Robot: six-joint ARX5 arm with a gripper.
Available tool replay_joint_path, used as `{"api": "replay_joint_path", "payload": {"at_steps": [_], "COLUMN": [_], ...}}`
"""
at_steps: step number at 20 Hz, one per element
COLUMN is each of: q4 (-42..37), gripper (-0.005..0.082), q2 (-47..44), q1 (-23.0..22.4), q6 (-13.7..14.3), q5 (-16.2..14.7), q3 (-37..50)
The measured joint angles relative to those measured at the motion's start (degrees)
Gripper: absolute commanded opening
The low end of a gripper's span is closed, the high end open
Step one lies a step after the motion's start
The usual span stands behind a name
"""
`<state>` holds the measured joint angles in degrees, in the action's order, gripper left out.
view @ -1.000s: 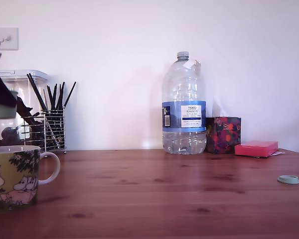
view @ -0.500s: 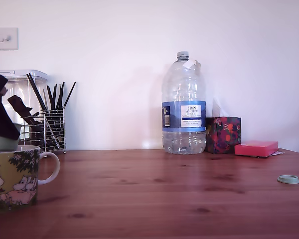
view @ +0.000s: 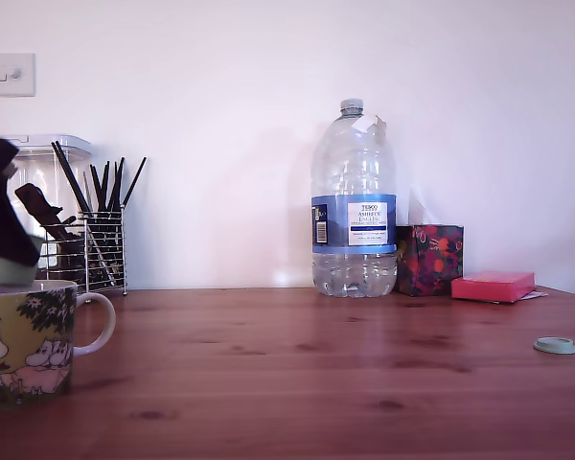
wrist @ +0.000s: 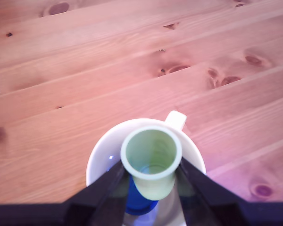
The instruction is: Pick up the coffee capsules from the table one by one and drop them inside the nearest coffee cup
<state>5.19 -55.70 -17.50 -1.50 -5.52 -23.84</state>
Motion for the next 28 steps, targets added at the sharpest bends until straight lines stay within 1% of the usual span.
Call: {"api": "replay_joint_path", "payload": {"at_steps": [6, 7, 8, 10, 11, 18, 21, 24, 25, 27, 28], "q4": [0.0, 0.0, 0.0, 0.0, 0.0, -0.1, -0.1, -0.4, -0.4, -0.4, -0.4], "gripper": [0.0239, 0.0260, 0.0336, 0.0530, 0.0539, 0.0527, 0.0456, 0.0326, 0.0261, 0.0053, -0.0028], "q2": [0.0, 0.0, 0.0, 0.0, 0.0, 0.0, 0.0, 0.6, 1.5, 4.5, 6.3], "q1": [0.0, 0.0, 0.0, 0.0, 0.0, 0.0, 0.0, 0.0, -0.2, -0.8, -1.1], "q6": [0.2, 0.2, 0.2, 0.2, 0.2, 0.2, 0.2, 0.2, 0.2, 0.2, 0.2], "q5": [0.1, 0.1, 0.1, 0.1, 0.1, 0.1, 0.2, 0.3, 0.3, 0.7, 0.9], "q3": [0.0, 0.0, 0.0, 0.0, 0.0, 0.0, 0.0, 0.0, 0.0, 0.0, 0.0]}}
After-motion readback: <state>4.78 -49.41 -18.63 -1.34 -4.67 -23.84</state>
